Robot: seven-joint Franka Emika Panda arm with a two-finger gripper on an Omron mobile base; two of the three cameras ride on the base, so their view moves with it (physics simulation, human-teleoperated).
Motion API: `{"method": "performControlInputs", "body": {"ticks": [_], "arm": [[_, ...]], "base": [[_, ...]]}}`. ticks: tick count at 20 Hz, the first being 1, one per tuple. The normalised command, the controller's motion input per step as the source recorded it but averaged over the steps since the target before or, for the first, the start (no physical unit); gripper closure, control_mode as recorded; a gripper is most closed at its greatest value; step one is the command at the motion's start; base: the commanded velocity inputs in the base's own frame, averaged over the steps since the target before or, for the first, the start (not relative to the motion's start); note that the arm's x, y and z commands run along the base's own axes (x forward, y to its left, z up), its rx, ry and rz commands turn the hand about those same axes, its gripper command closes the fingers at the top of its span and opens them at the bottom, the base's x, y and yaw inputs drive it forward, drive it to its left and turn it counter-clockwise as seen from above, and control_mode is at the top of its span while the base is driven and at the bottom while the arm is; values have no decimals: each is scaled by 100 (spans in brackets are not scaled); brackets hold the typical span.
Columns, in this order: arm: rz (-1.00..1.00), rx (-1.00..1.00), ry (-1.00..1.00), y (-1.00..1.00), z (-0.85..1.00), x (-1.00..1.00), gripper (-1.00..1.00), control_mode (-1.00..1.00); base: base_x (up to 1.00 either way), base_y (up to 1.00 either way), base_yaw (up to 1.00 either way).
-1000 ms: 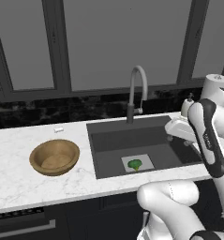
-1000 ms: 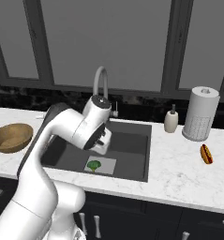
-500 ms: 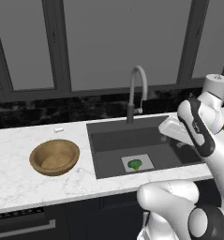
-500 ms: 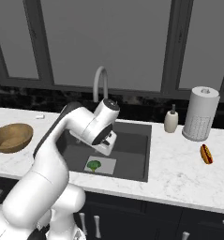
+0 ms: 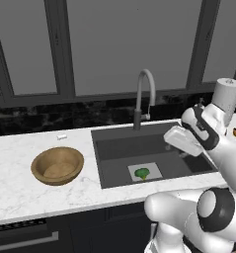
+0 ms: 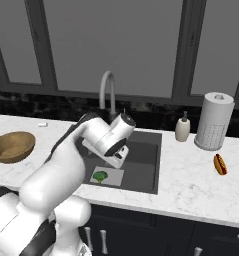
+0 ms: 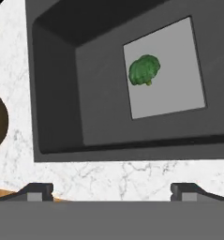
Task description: Pick the broccoli from the sink and place it in the bowl. Then pick the bowl and place it in the microwave. Then close the microwave door and press the start button.
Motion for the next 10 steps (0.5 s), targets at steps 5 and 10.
{"method": "performControlInputs", "body": {"ticks": [5,10], "arm": [[-2,10,19,-1,-32,64,-100,-100],[0,1,9,0,-32,41,-100,-100]], "base": [[0,0,0],[0,0,0]]}}
